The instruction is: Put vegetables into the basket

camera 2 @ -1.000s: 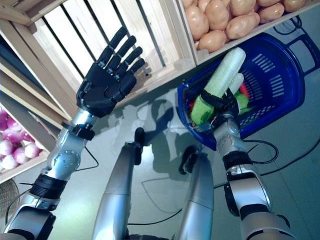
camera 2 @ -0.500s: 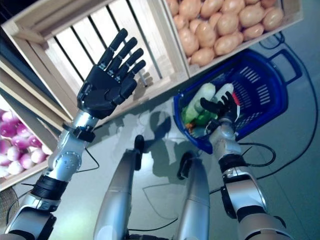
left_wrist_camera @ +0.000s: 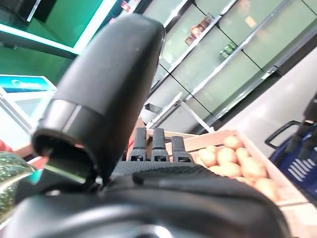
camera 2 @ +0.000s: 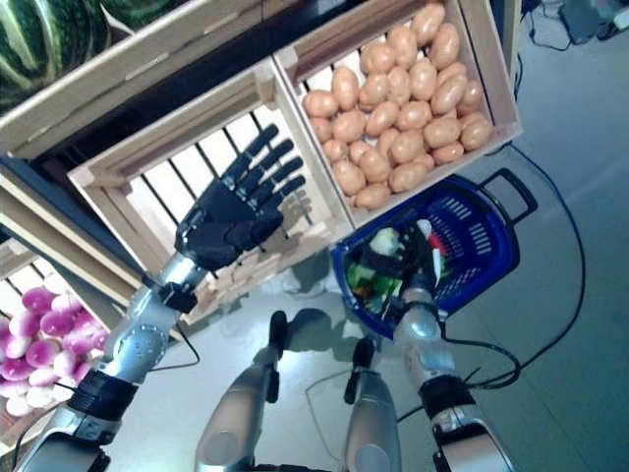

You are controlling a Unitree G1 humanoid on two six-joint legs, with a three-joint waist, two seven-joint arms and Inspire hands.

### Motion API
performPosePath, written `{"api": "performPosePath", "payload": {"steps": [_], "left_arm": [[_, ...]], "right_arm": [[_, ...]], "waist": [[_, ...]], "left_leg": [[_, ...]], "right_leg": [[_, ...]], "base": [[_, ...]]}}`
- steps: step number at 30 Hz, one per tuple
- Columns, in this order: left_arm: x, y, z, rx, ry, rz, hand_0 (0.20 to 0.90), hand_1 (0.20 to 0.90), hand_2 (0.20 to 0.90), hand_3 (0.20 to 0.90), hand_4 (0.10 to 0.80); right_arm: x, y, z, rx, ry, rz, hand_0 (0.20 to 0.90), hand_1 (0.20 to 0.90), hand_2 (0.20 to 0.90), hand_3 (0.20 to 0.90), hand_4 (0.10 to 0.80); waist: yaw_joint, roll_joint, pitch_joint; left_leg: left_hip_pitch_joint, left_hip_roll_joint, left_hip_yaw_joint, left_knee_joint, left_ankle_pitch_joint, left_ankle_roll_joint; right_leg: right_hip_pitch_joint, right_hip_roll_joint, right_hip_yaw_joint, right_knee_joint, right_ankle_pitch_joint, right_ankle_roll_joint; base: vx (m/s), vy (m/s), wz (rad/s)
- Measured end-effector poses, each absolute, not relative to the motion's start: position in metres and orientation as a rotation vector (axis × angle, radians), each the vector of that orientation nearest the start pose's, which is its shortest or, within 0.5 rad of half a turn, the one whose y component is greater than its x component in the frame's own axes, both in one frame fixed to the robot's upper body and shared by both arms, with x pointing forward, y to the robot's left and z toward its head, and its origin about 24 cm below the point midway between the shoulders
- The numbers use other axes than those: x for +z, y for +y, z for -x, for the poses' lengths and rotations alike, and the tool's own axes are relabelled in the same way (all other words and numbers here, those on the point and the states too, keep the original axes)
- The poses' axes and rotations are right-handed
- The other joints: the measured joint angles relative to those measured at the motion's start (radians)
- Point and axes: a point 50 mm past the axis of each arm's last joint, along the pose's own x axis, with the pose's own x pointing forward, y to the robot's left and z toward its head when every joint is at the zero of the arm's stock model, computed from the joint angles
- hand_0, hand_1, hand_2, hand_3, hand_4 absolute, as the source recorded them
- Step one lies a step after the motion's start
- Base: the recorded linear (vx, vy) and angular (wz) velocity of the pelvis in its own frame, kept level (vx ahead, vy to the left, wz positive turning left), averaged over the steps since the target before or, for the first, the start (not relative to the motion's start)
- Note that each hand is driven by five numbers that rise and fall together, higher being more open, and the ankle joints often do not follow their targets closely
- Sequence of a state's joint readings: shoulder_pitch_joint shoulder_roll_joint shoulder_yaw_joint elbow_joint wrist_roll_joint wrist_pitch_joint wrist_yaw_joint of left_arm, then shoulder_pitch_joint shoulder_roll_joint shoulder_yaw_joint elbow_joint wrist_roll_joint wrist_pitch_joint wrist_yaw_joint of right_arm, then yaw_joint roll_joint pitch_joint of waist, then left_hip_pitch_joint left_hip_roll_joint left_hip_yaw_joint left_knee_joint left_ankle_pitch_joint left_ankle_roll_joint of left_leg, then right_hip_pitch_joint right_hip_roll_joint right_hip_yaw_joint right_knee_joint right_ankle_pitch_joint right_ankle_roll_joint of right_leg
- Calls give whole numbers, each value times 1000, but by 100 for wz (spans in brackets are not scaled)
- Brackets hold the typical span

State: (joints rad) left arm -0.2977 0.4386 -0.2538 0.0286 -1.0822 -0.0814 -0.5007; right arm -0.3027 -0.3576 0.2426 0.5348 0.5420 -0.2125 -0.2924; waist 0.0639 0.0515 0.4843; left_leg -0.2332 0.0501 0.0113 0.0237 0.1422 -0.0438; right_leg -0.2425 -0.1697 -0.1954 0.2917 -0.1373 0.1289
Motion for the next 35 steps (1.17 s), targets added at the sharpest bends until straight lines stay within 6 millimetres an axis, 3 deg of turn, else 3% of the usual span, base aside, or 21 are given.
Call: {"api": "performPosePath", "payload": {"steps": [4,5,8,13,18,23,35], "left_arm": [[85,139,-277,-768,-111,530,900,900,900,900,800],[70,142,-276,-745,-41,512,900,900,900,900,800],[6,155,-252,-643,249,462,900,900,900,900,800],[-62,176,-221,-520,563,244,900,900,900,900,800],[-101,190,-191,-482,781,-40,900,900,900,900,800],[-128,198,-165,-377,946,-122,900,900,900,900,800],[-154,213,-120,-254,1170,-272,900,900,900,900,800]], "right_arm": [[-13,-201,-274,-123,229,-13,900,900,900,900,800],[-21,-201,-269,-105,271,-4,900,900,900,900,800],[-58,-203,-236,-40,456,69,900,900,900,900,800],[-108,-208,-190,28,751,163,900,900,900,900,800],[-140,-210,-147,76,1019,190,900,900,900,900,800],[-156,-211,-112,42,1193,156,900,900,900,900,800],[-159,-205,-105,32,1214,100,900,900,900,900,800]], "waist": [[-17,-5,-58],[-23,-8,-65],[-50,-25,-196],[-56,-68,-287],[-71,-70,-341],[-81,-59,-386],[-99,-43,-457]], "left_leg": [[74,4,10,-44,-10,13],[113,4,19,-61,-11,14],[156,5,33,-109,-13,17],[216,13,64,-112,-34,9],[232,21,81,-113,-38,8],[255,22,96,-120,-44,11],[265,26,105,-120,-48,16]], "right_leg": [[100,12,-8,-96,23,11],[142,15,-8,-128,32,14],[200,23,-8,-222,58,22],[305,40,-7,-337,95,16],[329,49,-3,-361,107,10],[343,47,8,-360,105,7],[347,48,18,-361,108,6]], "base": [[197,-23,1],[164,-11,-17],[186,1,-11],[121,13,-9],[45,40,-4],[15,44,-8],[2,5,-3]]}}
